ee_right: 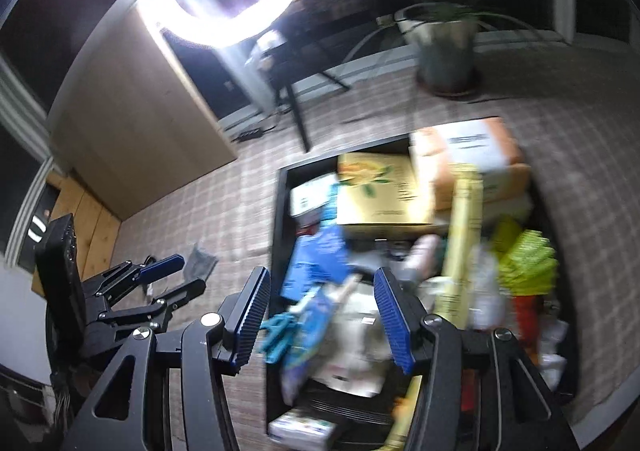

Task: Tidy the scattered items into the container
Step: 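Move both grippers back to the cables on the mat, then grasp the black cable with the left gripper while the right grasps the white cable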

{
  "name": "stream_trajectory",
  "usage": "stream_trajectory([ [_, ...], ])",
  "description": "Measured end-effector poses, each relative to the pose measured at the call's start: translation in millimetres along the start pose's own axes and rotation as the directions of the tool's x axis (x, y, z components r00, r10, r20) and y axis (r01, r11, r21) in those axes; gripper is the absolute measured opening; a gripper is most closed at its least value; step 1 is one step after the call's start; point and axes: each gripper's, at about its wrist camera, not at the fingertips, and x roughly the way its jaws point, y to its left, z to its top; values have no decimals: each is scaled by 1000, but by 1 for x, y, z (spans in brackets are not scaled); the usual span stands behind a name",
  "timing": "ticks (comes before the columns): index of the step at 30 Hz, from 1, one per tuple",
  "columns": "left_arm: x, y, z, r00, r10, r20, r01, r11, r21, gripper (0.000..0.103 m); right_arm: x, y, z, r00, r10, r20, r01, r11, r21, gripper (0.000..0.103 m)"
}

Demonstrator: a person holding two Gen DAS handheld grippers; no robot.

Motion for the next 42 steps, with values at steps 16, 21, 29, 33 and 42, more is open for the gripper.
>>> stream_trajectory([
  [16, -17, 229, -88, 975, 191, -111, -215, 933, -289, 53, 118, 158, -1, 977, 102, -185, -133, 978, -161, 50],
  [21, -14, 282, -107, 972, 189, -142, -229, 903, -365, 53, 161, 207, -4, 958, 133, -254, -184, 965, -188, 50],
  [29, 3, 327, -118, 973, 156, -172, -215, 881, -421, 53, 232, 267, -14, 921, 148, -359, -234, 949, -210, 50],
  [33, 12, 340, -113, 970, 160, -182, -225, 875, -428, 50, 261, 283, -17, 915, 122, -384, -219, 951, -219, 50],
  [42, 31, 346, -111, 970, 134, -203, -212, 877, -431, 30, 300, 304, -24, 909, 94, -406, -208, 947, -246, 50],
])
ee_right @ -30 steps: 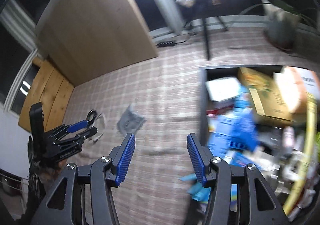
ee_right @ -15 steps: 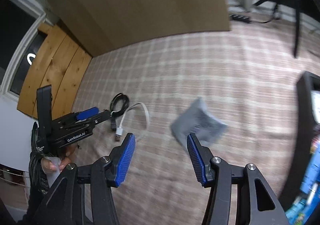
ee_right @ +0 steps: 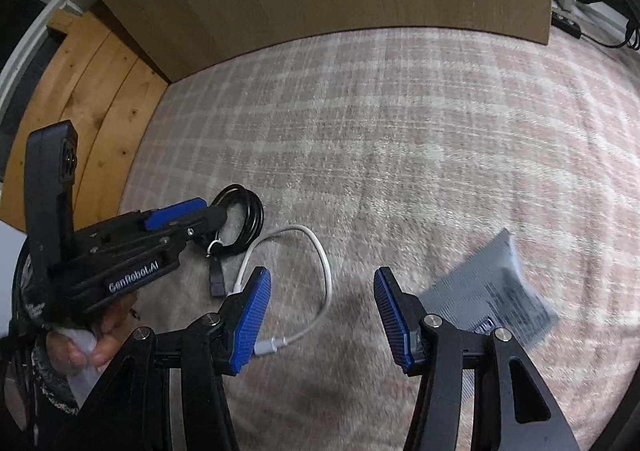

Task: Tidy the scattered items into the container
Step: 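Grasp the black cable with the left gripper while the right grasps the white cable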

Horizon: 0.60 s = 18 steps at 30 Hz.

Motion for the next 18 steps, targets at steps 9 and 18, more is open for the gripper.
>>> stream_trajectory([
  [9, -1, -20, -8, 996, 77, 54, -80, 995, 59, 13, 21, 12, -5, 994, -103, 23, 104, 989, -108, 4],
  [18, -43, -8, -36, 987, 88, 135, -87, 996, -11, 9, -10, 4, -14, 996, -32, 83, 39, 996, -86, 3],
])
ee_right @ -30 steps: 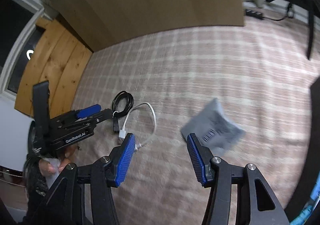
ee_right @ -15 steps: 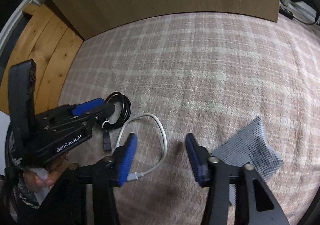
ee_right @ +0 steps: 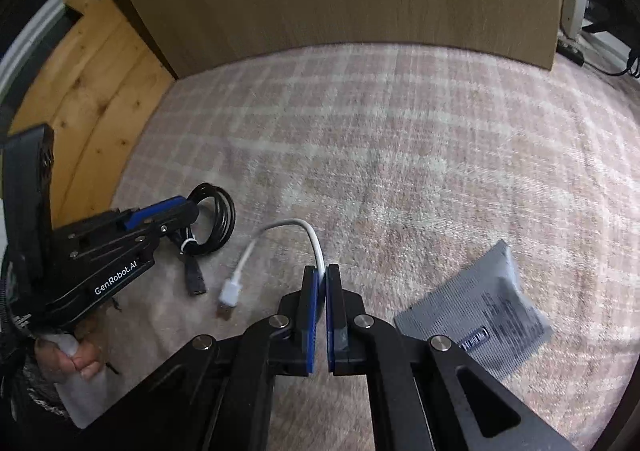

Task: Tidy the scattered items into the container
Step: 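Grasp the black cable with the left gripper while the right grasps the white cable, then carry both cables into the black container and open both grippers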

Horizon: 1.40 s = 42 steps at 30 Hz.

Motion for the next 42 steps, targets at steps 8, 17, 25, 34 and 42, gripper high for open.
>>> stream_trajectory([
  [8, -50, -11, -3, 997, -17, 73, 16, 1000, 17, 4, -57, -4, -7, 994, 20, 110, -18, 1000, -15, 3],
  [17, -87, -73, 1, 988, -80, 131, 65, 991, 116, 4, -137, -49, -35, 977, 3, 214, -14, 999, 52, 3],
  [25, -121, -177, 8, 963, -213, 165, 164, 950, 267, 4, -214, -108, -74, 950, -73, 302, 30, 989, 145, 3],
  [34, -140, -325, 5, 915, -383, 126, 292, 845, 449, 4, -294, -193, -128, 910, -199, 365, 88, 951, 298, 3],
  [42, -141, -434, 3, 876, -480, 43, 385, 752, 535, 4, -317, -250, -169, 904, -230, 360, 71, 912, 405, 3],
])
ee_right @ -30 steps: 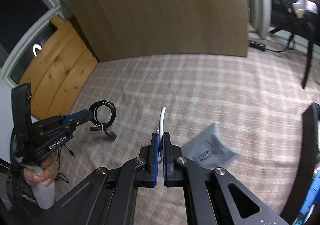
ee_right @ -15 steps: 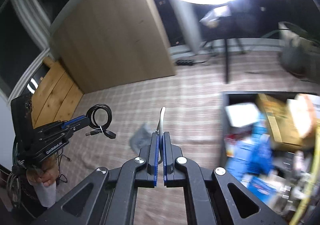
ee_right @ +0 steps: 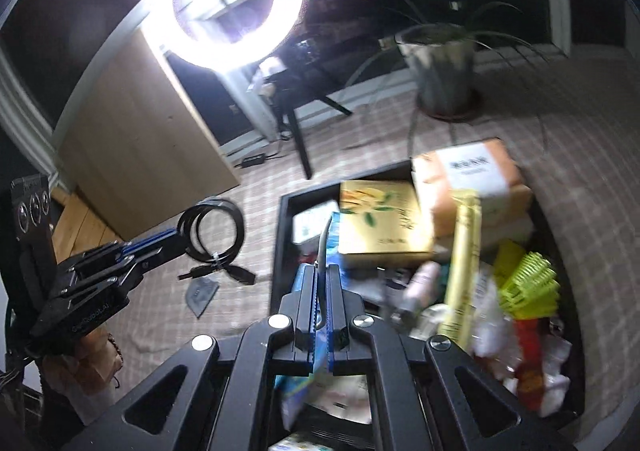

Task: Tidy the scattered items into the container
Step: 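Carry both cables into the black container and open both grippers, then move both grippers back to the grey sachet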

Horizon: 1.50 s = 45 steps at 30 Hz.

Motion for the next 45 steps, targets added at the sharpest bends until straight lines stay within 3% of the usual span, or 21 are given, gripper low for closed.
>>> stream_trajectory([
  [3, 19, -26, 14, 999, -37, -13, 38, 999, 28, 4, -4, -13, -2, 1000, -16, -1, 16, 1000, 12, 4],
  [7, 36, -51, 27, 997, -75, -20, 76, 996, 51, 5, -12, -26, -3, 999, -48, 6, 48, 999, 19, 11],
  [8, 41, -54, 31, 996, -81, -30, 83, 996, 44, 6, -15, -28, -2, 998, -59, 9, 59, 998, 23, 17],
  [10, 49, -55, 37, 995, -89, -51, 90, 996, 20, 16, -20, -32, -2, 998, -64, 25, 64, 998, 30, 43],
  [12, 49, -52, 40, 996, -80, -38, 80, 997, 2, 24, -27, -35, -2, 996, -72, 49, 71, 997, 41, 44],
  [18, 40, -28, 35, 999, -37, -34, 37, 999, -6, 24, -37, -43, -4, 996, -63, 58, 58, 996, 74, 44],
  [27, 22, 49, -5, 994, 64, -90, -69, 996, -56, 24, -36, -31, -15, 999, -33, 37, 30, 996, 88, 44],
  [29, 16, 76, -21, 989, 90, -114, -100, 992, -82, 29, -33, -23, -16, 999, -14, 32, 12, 997, 80, 44],
  [31, 9, 105, -37, 985, 111, -133, -127, 984, -123, 34, -29, -12, -17, 1000, 5, 25, -6, 998, 69, 52],
  [34, -3, 143, -60, 979, 131, -155, -159, 969, -188, 36, -18, 9, -16, 1000, 27, 10, -27, 999, 34, 55],
  [40, -15, 199, -97, 968, 158, -194, -208, 939, -273, 48, 26, 57, -8, 991, 96, -91, -99, 995, -23, 56],
  [45, -6, 224, -120, 959, 151, -238, -216, 936, -277, 51, 77, 104, -11, 971, 132, -200, -145, 988, -54, 59],
])
